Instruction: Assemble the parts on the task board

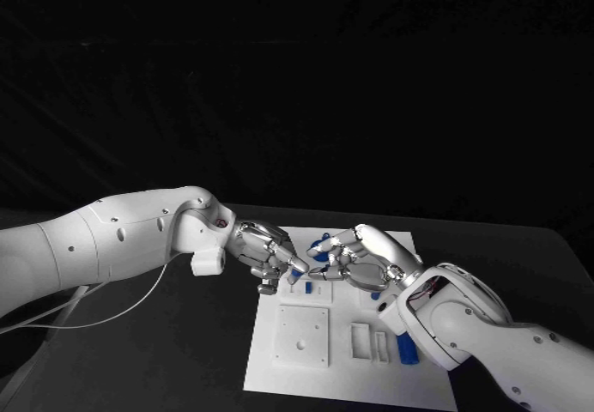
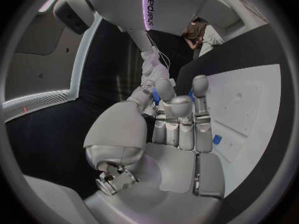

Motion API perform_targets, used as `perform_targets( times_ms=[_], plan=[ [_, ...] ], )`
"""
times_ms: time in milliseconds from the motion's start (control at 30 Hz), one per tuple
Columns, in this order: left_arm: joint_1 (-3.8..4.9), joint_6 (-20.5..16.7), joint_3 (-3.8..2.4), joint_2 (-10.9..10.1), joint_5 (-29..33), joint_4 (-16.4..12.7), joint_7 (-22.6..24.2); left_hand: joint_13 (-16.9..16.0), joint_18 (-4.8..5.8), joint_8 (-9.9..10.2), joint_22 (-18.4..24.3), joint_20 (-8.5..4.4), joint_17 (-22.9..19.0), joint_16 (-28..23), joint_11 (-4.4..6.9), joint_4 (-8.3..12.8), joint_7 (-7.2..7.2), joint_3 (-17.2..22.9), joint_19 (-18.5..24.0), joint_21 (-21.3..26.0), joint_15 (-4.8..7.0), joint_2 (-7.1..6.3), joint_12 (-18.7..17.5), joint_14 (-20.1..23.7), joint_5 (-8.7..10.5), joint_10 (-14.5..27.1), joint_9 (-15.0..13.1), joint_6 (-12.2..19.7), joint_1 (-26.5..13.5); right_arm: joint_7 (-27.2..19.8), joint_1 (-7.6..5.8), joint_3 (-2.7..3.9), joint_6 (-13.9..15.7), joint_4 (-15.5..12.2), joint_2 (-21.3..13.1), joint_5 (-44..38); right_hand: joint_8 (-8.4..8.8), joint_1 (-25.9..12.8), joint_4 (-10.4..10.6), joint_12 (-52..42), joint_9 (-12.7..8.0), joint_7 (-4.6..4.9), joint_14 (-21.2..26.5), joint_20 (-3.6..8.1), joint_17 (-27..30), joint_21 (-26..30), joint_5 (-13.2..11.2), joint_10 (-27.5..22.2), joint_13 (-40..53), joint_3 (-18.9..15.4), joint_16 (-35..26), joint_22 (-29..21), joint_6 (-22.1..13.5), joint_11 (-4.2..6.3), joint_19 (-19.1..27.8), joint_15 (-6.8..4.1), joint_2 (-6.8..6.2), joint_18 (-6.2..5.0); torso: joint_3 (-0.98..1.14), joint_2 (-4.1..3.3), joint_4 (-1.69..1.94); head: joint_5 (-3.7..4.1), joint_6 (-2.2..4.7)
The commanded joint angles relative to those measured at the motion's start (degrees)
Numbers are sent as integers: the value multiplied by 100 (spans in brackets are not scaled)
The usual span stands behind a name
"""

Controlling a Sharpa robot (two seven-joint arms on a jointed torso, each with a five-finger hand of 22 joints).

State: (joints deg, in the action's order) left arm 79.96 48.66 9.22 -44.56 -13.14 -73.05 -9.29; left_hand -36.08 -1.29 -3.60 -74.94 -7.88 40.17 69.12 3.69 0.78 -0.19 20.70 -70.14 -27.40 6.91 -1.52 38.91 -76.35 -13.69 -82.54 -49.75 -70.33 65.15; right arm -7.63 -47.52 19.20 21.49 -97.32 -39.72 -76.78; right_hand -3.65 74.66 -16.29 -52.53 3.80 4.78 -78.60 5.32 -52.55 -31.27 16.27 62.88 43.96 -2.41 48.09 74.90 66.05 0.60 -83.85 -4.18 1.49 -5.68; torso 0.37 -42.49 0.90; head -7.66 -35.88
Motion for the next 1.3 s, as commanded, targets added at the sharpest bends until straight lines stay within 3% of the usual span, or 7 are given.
perform_targets(
  times_ms=[33,300,667,1300],
  plan=[
    [5,91,-4,11,43,-11,-6,6,44,-18,-102,-7,3,5,75,474,-23,474,38,15,18,114,-20,31,17,-51,-8,21,161,-208,10,-1,-70,-29,8,164,10,11,3,15,-6,3,-42,-11,-9,-14,43,27,2,48,-28,352,13,-1,-35,3,-35,31,1,1,-1,0,0],
    [5,57,-4,20,37,-6,13,7,45,-19,-102,-10,-2,4,77,458,-23,467,35,15,20,113,-21,30,29,-56,-10,25,172,-202,12,-8,-307,-35,22,165,10,35,-2,15,-6,-9,-31,-11,-17,-20,49,3,11,137,-34,354,55,5,-18,1,-4,34,-8,1,3,10,-5],
    [5,19,-4,33,33,3,14,8,47,-19,-101,-12,0,8,78,439,-24,460,30,15,22,112,-23,24,43,-60,-14,27,181,-217,12,-71,-461,-21,79,142,10,10,-4,17,-6,-20,-24,-3,-28,-53,-29,-17,29,408,-41,354,102,15,8,-6,9,41,-9,1,8,-6,-14],
    [5,-173,-4,32,-52,53,59,8,52,-21,-99,-23,-16,1,84,406,-22,452,13,17,29,142,-29,18,114,-63,-32,47,211,-307,14,-109,-468,-68,41,158,7,-38,-2,15,-4,-48,-26,8,-37,-113,-38,-17,48,736,-43,357,227,32,23,-17,1,49,-1,1,2,-25,-23]
  ],
)
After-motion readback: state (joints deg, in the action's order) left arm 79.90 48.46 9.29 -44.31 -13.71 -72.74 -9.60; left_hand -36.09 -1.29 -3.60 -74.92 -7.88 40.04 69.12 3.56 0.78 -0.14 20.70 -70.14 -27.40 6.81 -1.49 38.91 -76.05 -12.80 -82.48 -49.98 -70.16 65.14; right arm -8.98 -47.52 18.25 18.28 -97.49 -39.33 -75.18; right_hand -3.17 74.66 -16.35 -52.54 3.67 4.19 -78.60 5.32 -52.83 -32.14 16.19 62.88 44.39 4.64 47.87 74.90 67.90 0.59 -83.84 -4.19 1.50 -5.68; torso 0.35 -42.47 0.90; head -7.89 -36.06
